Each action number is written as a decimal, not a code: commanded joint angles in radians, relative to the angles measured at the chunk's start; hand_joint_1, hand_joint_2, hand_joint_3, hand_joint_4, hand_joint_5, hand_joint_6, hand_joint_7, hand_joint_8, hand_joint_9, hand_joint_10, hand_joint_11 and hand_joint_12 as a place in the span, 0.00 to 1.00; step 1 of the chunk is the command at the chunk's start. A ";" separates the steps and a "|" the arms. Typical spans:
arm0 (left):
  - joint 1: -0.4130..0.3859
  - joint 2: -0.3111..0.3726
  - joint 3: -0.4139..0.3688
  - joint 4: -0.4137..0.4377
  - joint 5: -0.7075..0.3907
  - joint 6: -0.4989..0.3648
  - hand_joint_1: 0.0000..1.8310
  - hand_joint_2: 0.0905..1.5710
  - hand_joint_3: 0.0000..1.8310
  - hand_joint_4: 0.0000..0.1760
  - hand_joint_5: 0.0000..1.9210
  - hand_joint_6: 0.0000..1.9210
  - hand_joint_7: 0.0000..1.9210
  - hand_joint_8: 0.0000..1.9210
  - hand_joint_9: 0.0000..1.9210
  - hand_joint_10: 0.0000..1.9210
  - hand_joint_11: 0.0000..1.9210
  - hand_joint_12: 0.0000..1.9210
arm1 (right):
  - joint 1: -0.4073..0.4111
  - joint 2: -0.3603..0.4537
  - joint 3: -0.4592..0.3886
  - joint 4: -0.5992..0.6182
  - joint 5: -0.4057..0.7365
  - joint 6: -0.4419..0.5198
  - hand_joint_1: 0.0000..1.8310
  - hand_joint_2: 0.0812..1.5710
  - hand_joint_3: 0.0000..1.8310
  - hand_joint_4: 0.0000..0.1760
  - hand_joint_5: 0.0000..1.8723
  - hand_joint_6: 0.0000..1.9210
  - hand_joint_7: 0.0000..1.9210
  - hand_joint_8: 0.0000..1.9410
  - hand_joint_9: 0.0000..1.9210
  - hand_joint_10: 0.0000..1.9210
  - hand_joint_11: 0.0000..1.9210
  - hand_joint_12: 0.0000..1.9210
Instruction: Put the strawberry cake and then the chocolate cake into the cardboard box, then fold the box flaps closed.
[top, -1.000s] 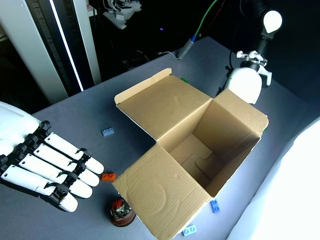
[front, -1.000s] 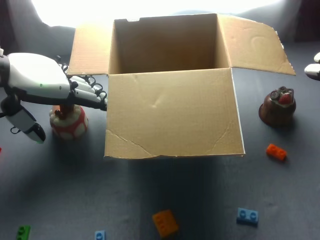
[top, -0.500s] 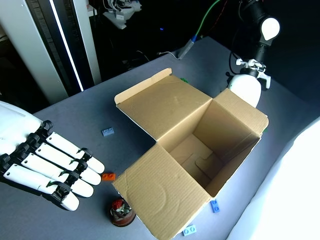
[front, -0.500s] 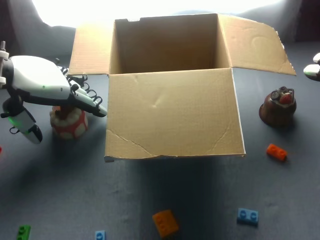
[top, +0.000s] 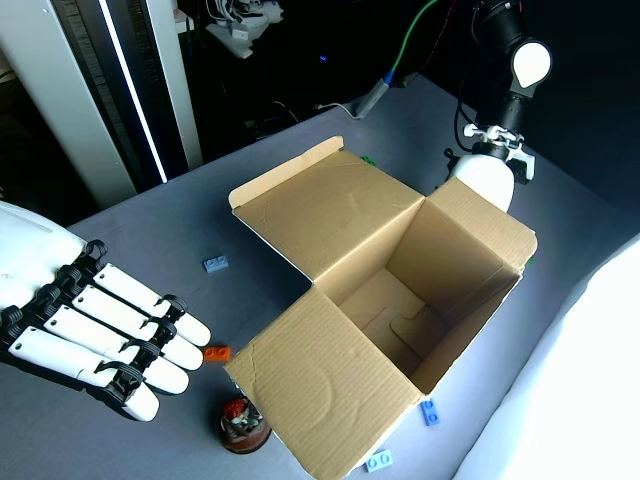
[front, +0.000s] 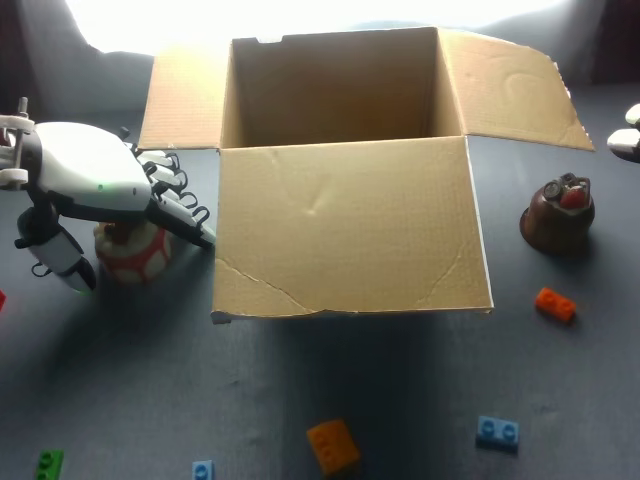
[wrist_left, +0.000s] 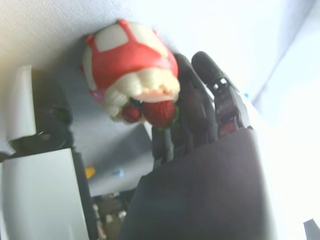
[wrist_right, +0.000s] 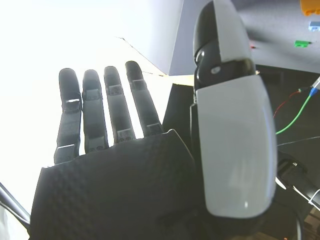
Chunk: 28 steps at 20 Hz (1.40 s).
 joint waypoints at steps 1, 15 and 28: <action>0.007 -0.001 -0.008 -0.024 -0.011 0.001 0.66 0.56 0.00 0.40 0.17 0.00 0.20 0.03 0.05 0.52 0.00 0.71 | 0.004 0.011 0.004 0.008 0.111 -0.006 0.38 0.63 0.00 0.00 0.11 0.00 0.07 0.00 0.08 0.00 0.00 0.38; 0.018 0.006 -0.027 -0.035 -0.012 -0.001 0.74 0.67 0.05 0.00 0.11 0.70 0.04 0.81 0.08 0.90 0.11 0.95 | 0.004 0.011 0.004 0.008 0.111 -0.007 0.36 0.63 0.00 0.00 0.10 0.00 0.08 0.00 0.08 0.00 0.00 0.33; -0.029 0.011 0.007 -0.051 -0.038 -0.008 0.89 0.80 0.00 0.00 0.23 0.70 0.24 0.88 0.27 0.92 0.25 0.98 | 0.004 0.009 0.004 0.008 0.111 -0.008 0.35 0.63 0.00 0.00 0.11 0.00 0.08 0.00 0.08 0.01 0.00 0.38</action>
